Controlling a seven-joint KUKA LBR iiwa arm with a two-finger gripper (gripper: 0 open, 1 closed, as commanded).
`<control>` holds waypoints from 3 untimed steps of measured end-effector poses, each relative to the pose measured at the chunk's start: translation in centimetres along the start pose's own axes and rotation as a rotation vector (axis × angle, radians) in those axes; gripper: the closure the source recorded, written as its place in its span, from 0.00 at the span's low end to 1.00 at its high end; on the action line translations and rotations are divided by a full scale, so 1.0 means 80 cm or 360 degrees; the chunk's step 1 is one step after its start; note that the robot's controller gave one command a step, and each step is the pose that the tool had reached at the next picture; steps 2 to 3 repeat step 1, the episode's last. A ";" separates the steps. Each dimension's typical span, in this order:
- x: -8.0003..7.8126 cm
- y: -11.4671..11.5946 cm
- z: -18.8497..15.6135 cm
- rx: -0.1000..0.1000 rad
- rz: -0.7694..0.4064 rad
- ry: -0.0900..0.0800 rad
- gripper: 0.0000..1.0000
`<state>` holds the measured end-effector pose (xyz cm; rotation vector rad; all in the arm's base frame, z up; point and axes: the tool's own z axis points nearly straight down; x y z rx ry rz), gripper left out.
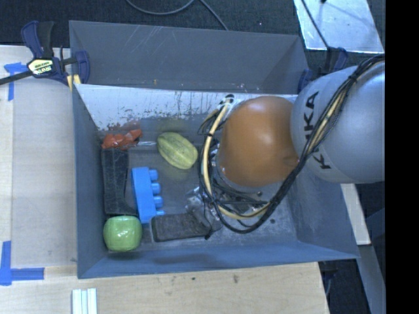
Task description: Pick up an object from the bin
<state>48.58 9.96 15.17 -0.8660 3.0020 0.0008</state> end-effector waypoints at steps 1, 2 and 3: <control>0.000 0.000 -0.010 -0.0001 0.0000 0.0004 1.00; 0.000 0.000 -0.010 -0.0001 0.0000 0.0004 1.00; 0.000 0.000 -0.010 -0.0001 0.0000 0.0004 1.00</control>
Offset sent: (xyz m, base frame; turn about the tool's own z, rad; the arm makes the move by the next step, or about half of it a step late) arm 0.0000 0.0000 0.0231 0.0000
